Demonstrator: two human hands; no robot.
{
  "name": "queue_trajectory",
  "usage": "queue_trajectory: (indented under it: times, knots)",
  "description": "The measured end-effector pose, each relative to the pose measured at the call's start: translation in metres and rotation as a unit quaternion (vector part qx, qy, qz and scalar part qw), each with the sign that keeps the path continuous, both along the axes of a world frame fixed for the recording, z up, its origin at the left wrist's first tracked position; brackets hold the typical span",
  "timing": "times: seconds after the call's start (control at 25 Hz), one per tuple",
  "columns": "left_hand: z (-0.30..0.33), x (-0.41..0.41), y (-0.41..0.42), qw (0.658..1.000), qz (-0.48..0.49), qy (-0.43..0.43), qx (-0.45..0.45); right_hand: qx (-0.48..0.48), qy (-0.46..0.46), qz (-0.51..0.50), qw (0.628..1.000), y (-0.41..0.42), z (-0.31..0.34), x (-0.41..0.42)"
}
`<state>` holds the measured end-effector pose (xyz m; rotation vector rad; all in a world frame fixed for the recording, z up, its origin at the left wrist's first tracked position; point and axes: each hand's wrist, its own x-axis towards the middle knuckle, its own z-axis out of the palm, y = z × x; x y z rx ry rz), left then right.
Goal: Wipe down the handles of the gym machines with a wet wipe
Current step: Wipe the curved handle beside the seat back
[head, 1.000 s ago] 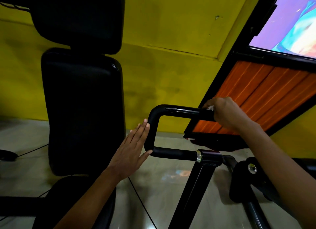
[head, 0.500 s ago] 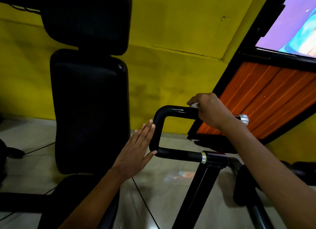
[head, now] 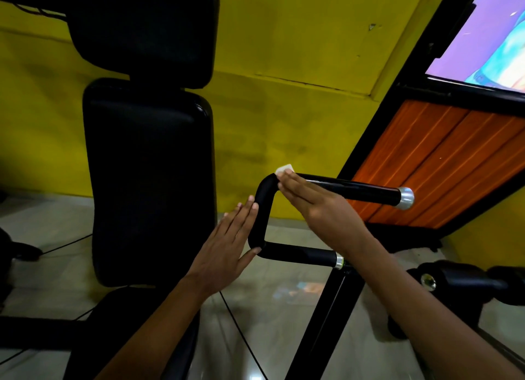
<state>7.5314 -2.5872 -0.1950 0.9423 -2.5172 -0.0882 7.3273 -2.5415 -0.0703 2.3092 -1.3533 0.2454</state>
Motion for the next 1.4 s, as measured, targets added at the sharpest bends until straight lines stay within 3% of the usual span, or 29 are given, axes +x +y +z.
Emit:
queue_trajectory:
  times: [0.12, 0.36, 0.56, 0.68, 0.92, 1.08, 1.24, 1.4]
  knots:
    - [-0.001, 0.0, 0.0, 1.0, 0.0, -0.003, -0.001, -0.021, 0.023, -0.01, 0.999, 0.02, -0.004, -0.039]
    - [0.0, 0.0, 0.002, 1.0, 0.002, 0.0, 0.001, -0.029, -0.059, -0.105, 0.992, 0.062, -0.007, -0.09]
    - [0.001, 0.01, -0.006, 1.0, 0.002, -0.007, 0.004, -0.137, -0.282, -0.149, 0.938, 0.041, -0.009, -0.05]
    - [0.006, 0.031, -0.035, 0.999, 0.03, 0.009, 0.014, -0.171, -0.35, -0.11, 0.914, 0.015, -0.011, -0.003]
    - [0.012, 0.073, -0.116, 0.992, 0.119, -0.026, -0.033, -0.114, -0.33, -0.035, 0.937, -0.023, -0.032, 0.058]
    - [-0.002, 0.08, -0.149, 0.988, 0.144, -0.049, -0.023, -0.081, -0.162, -0.001, 0.983, -0.006, -0.06, 0.049]
    - [-0.014, 0.077, -0.158, 0.984, 0.164, -0.057, -0.039, -0.169, -0.2, -0.049, 0.964, -0.017, -0.046, 0.046]
    - [-0.018, 0.071, -0.158, 0.983, 0.171, -0.042, -0.052, -0.121, -0.143, -0.021, 0.982, -0.009, -0.061, 0.048]
